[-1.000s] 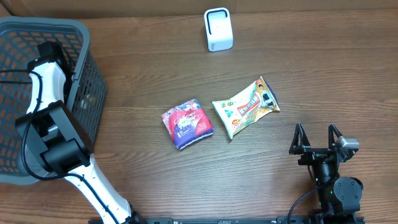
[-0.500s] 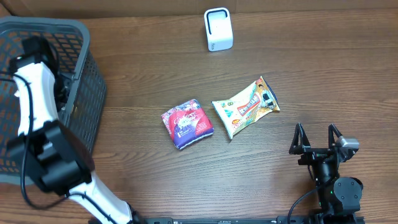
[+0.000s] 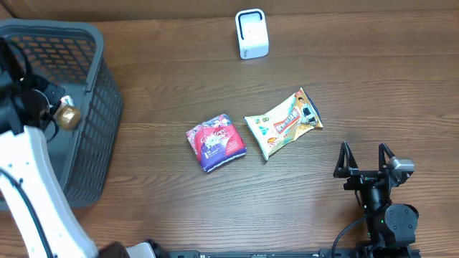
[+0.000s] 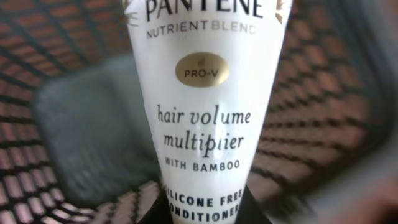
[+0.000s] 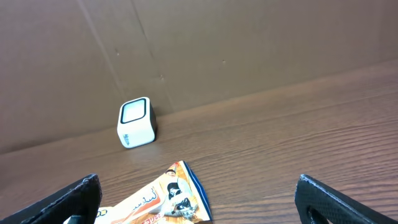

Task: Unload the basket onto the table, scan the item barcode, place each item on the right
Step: 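Reach the left gripper into the basket and grasp the white Pantene tube, then lay the Pantene tube on the table below the Carefree pack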

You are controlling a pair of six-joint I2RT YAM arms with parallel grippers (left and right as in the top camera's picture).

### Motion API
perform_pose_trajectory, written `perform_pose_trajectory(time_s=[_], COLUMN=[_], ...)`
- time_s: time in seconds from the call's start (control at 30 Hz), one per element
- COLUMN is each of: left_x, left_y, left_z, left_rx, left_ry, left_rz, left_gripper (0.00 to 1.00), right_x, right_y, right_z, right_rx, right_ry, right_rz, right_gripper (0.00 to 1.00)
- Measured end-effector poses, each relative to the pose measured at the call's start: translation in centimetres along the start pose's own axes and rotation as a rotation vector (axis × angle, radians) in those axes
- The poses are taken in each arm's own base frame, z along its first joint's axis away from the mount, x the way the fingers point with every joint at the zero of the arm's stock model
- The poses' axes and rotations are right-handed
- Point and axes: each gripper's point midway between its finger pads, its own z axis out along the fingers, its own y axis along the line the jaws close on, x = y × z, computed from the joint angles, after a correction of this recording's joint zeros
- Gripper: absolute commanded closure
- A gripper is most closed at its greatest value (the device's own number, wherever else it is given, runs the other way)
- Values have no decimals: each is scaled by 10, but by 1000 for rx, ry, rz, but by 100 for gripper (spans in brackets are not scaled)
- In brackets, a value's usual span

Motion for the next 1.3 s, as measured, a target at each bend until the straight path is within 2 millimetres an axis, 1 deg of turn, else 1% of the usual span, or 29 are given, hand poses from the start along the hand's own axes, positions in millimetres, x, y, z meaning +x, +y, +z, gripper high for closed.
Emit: perform_pose_trajectory(time_s=[0.03,0.1,0.2,0.3,0.4,0.47,0.5,0.57,0.63,0.73,0.77,0.8,0.9,0.93,0.97,1.07,1.1,1.17,1.23,1.3], left_x=[4,19,50,97,147,176,196,226,253,294,308,328,363,369,388,422,437,458,475,487], left_y=[-6,-22,-50,-81,-101,-110,-116,-124,-130,-140,-145,-155,-178,-181,-187,-198,-202,-206,-207,-206], left_z=[-10,-30,-54,-76,-96,-109,-117,-129,-136,-140,-139,-135,-118,-112,-99,-69,-53,-27,-4,11], left_rx=[56,165,312,435,507,539,559,577,584,579,575,566,540,531,501,451,425,389,353,333], left_ry=[11,53,139,269,388,439,467,491,504,506,499,483,439,435,437,445,452,461,474,483], left_rz=[-1,18,87,210,351,451,519,629,733,885,932,992,1069,1080,1112,1162,1179,1197,1212,1220], left_gripper=[91,90,89,90,90,89,88,88,87,87,87,87,88,89,91,93,93,93,93,92], right_x=[0,0,0,0,0,0,0,0,0,0,0,0,0,0,0,0,0,0,0,0], right_y=[0,0,0,0,0,0,0,0,0,0,0,0,0,0,0,0,0,0,0,0], right_z=[0,0,0,0,0,0,0,0,0,0,0,0,0,0,0,0,0,0,0,0], right_rx=[1,1,0,0,1,1,1,1,0,0,1,1,0,1,1,1,1,0,0,0], right_ry=[-1,-1,0,0,-1,-1,-1,-1,-1,0,-1,-1,0,-1,-1,-1,-1,-1,-1,-1], right_rz=[0,0,0,1,0,1,0,0,0,0,0,1,1,0,1,1,0,0,0,0], right_gripper=[0,0,0,0,0,0,0,0,0,0,0,0,0,0,0,0,0,0,0,0])
